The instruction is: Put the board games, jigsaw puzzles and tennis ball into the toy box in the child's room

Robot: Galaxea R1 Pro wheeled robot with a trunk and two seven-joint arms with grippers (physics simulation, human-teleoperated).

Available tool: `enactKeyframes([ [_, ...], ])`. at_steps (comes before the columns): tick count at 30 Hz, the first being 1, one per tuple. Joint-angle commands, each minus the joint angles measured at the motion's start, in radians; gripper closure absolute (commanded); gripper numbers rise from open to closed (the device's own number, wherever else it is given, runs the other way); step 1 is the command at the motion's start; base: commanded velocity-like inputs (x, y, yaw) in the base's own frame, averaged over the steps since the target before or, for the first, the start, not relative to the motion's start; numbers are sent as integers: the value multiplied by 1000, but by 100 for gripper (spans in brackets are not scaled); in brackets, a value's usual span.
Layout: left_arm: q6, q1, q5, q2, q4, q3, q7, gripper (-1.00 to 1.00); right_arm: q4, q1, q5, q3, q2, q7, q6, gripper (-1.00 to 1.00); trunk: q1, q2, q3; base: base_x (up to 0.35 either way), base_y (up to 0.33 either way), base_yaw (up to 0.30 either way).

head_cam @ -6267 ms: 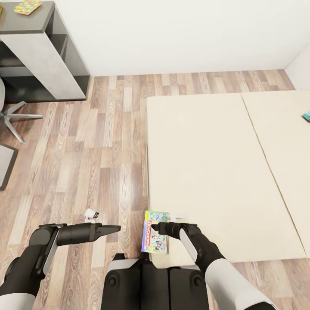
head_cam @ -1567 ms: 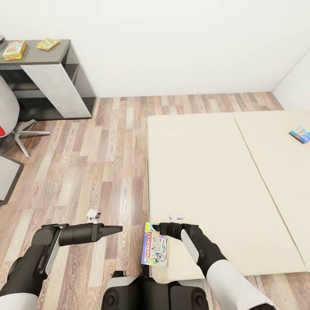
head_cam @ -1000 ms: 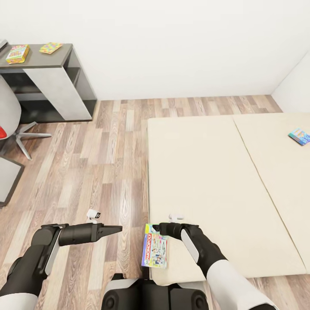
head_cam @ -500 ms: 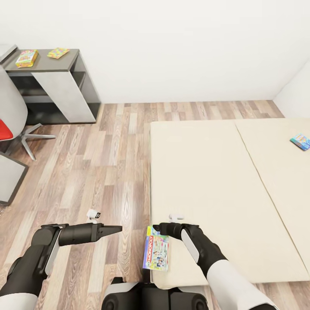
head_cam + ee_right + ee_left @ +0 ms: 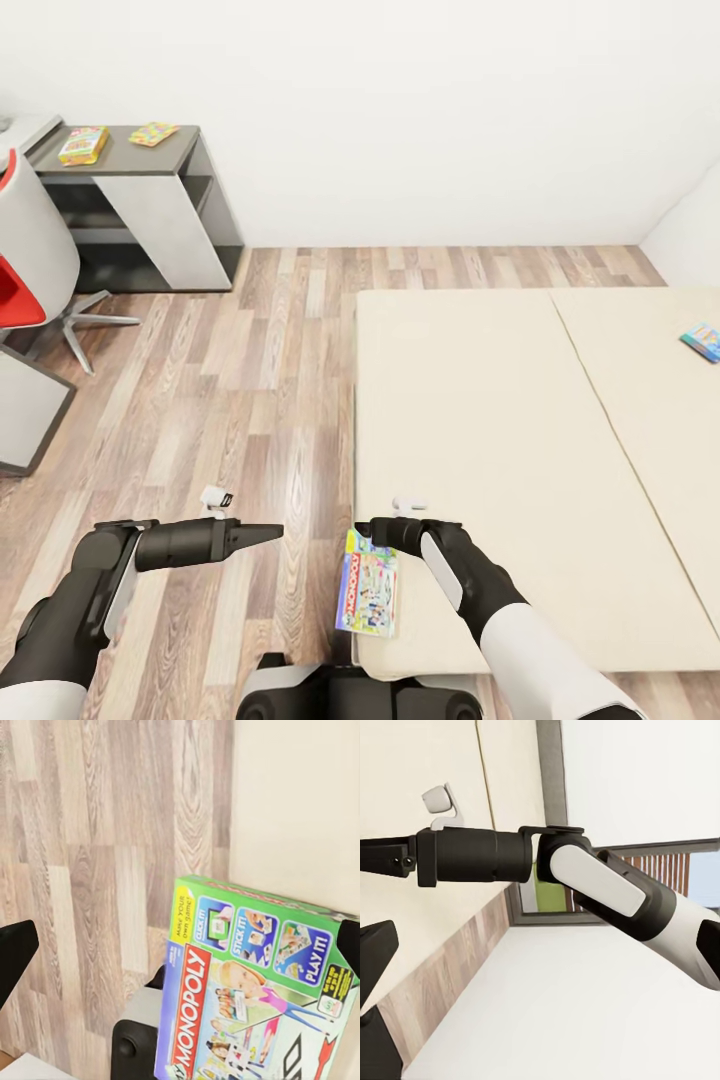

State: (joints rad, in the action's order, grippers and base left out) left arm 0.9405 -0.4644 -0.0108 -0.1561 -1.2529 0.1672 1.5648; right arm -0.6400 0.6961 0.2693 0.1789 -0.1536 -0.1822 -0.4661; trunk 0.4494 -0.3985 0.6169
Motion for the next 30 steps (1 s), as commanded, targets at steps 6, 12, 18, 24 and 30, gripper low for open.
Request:
enactKeyframes([
  [6, 11, 0, -1, 0, 0, 0, 4, -100, -1, 0, 2, 1, 0, 0, -4, -100, 1, -1, -8, 0, 0, 48],
  [12, 11, 0, -1, 0, 0, 0, 3, -100, -1, 0, 2, 2, -1, 0, -3, -100, 1, -1, -11, 0, 0, 8],
  [18, 11, 0, -1, 1, 0, -1, 3, -100, -1, 0, 2, 2, -1, 0, -4, -100, 1, -1, -18, 0, 0, 1],
  [24, 11, 0, -1, 1, 0, -1, 3, -100, -1, 0, 2, 2, -2, 0, -3, -100, 1, -1, -27, 0, 0, 0],
  [30, 11, 0, -1, 1, 0, -1, 4, -100, -1, 0, 2, 2, -3, 0, -3, -100, 1, -1, -37, 0, 0, 0],
])
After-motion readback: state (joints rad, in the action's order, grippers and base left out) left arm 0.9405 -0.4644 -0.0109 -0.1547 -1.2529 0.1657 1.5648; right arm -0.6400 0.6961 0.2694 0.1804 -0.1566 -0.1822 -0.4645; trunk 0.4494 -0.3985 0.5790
